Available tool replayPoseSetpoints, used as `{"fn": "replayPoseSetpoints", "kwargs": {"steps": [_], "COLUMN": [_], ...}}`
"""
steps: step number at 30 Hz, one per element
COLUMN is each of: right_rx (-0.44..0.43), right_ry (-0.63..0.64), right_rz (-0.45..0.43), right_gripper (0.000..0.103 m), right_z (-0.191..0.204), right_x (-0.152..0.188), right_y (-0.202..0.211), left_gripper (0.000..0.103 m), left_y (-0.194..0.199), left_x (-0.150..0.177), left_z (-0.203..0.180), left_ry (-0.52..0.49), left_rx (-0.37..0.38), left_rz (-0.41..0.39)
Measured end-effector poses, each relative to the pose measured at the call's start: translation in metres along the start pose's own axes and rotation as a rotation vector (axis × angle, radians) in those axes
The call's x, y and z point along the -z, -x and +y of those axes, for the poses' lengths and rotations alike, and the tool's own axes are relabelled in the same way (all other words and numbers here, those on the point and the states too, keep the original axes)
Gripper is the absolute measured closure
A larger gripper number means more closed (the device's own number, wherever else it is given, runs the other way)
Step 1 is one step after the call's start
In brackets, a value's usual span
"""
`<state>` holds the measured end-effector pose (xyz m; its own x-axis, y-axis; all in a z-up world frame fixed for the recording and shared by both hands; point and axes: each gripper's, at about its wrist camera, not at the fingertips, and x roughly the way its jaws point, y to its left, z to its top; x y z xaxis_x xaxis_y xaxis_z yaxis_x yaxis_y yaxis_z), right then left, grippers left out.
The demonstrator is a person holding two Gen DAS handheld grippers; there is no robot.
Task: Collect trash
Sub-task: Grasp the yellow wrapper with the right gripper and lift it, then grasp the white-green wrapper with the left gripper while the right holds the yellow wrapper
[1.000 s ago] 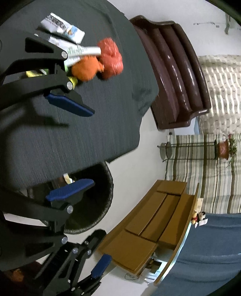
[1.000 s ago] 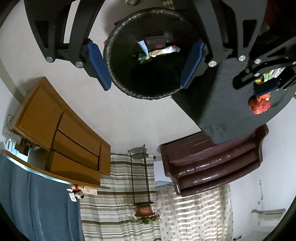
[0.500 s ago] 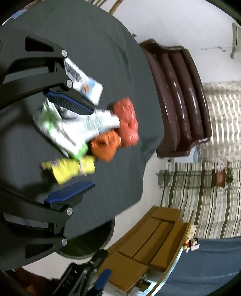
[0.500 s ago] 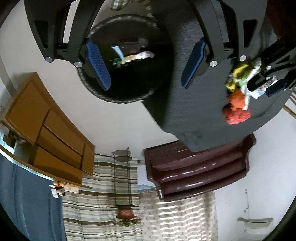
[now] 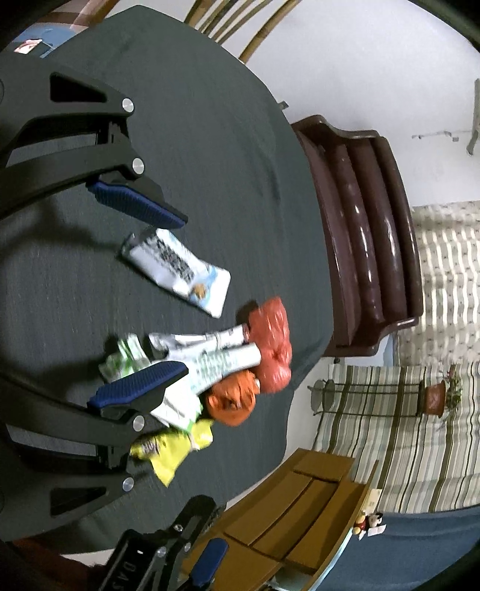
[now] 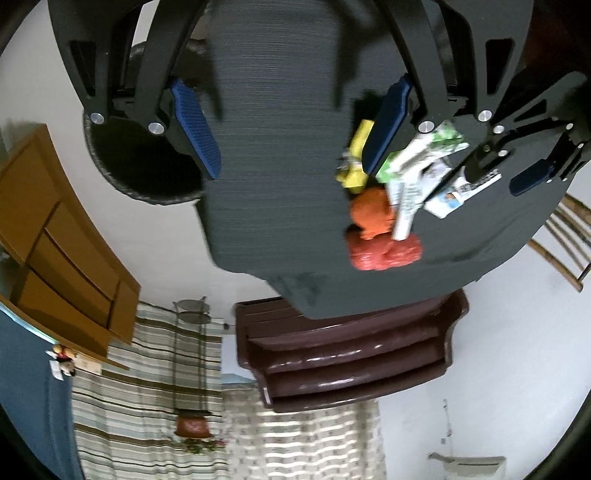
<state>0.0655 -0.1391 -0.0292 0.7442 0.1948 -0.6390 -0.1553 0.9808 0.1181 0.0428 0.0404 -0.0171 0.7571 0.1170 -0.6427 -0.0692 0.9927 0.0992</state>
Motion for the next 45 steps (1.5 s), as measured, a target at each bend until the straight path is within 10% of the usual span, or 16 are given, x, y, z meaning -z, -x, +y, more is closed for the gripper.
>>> {"fn": "replayPoseSetpoints", "kwargs": {"steps": [21,45], "right_rx": [-0.023,0.008], "right_ry": [0.068,-0.022], "right_rz": [0.188,0.113], "right_gripper": [0.076,0.078], "right_z": [0.045,-0.008], "right_x": [0.010,0.014], "right_y": [-0.041,-0.013], "left_gripper": [0.031,0.030], "left_y": [-0.006,-0.022], "left_x": [0.009,0.013], "left_z": [0.032,-0.027], "left_ry": [0.044,-0.023], "left_rx": [0.050,0.262], "left_rz": [0.034,0.132]}}
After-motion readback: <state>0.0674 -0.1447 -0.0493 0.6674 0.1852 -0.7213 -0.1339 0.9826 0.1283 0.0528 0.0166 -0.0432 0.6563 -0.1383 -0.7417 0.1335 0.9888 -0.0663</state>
